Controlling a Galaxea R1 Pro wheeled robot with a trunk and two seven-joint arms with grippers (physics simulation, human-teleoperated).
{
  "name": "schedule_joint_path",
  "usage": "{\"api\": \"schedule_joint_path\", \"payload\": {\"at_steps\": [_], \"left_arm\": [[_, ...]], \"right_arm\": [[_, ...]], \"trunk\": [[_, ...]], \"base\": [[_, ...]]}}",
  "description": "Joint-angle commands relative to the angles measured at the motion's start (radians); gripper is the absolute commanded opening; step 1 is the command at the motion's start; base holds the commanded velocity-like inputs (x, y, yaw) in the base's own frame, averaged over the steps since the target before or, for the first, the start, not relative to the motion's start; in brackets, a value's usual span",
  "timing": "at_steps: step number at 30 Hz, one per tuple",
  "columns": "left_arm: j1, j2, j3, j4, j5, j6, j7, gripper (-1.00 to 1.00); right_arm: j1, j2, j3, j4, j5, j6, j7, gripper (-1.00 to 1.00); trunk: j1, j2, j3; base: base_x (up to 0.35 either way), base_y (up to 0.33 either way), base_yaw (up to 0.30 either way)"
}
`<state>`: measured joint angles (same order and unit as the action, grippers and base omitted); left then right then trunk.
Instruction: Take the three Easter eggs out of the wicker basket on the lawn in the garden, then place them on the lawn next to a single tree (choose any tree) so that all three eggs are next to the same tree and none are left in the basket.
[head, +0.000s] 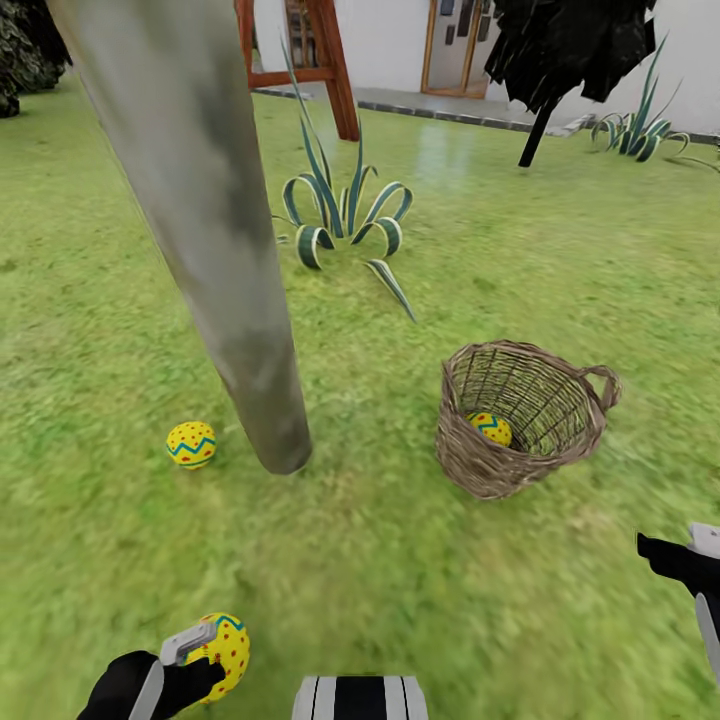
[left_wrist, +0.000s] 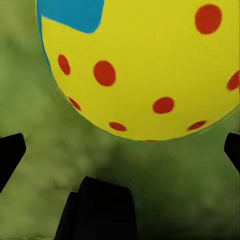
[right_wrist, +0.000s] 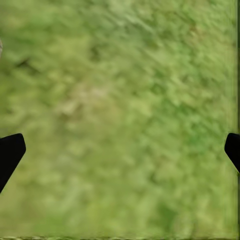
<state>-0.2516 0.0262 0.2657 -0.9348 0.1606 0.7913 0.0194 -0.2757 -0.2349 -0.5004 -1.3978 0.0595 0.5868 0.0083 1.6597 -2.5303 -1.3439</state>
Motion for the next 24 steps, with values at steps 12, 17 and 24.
{"api": "schedule_joint_path", "payload": {"at_steps": [12, 17, 24], "left_arm": [[0.000, -0.005, -0.001, -0.001, 0.007, 0.003, 0.001, 1.00], [0.000, -0.002, 0.006, -0.042, 0.010, -0.002, -0.005, 1.00], [0.000, -0.006, 0.036, -0.114, 0.013, -0.003, -0.010, 1.00]], "right_arm": [[0.000, 0.031, 0.014, 0.005, 0.072, 0.008, 0.001, 1.00], [0.000, 0.045, 0.069, 0.028, 0.121, 0.008, 0.001, 1.00], [0.000, 0.104, 0.252, 0.151, 0.153, 0.005, 0.001, 1.00]], "trunk": [[-0.006, 0.003, 0.046], [-0.008, 0.004, 0.065], [-0.012, 0.005, 0.092]], "base": [[-0.338, -0.052, 0.000], [-0.187, -0.072, 0.001], [-0.006, -0.003, 0.156]]}}
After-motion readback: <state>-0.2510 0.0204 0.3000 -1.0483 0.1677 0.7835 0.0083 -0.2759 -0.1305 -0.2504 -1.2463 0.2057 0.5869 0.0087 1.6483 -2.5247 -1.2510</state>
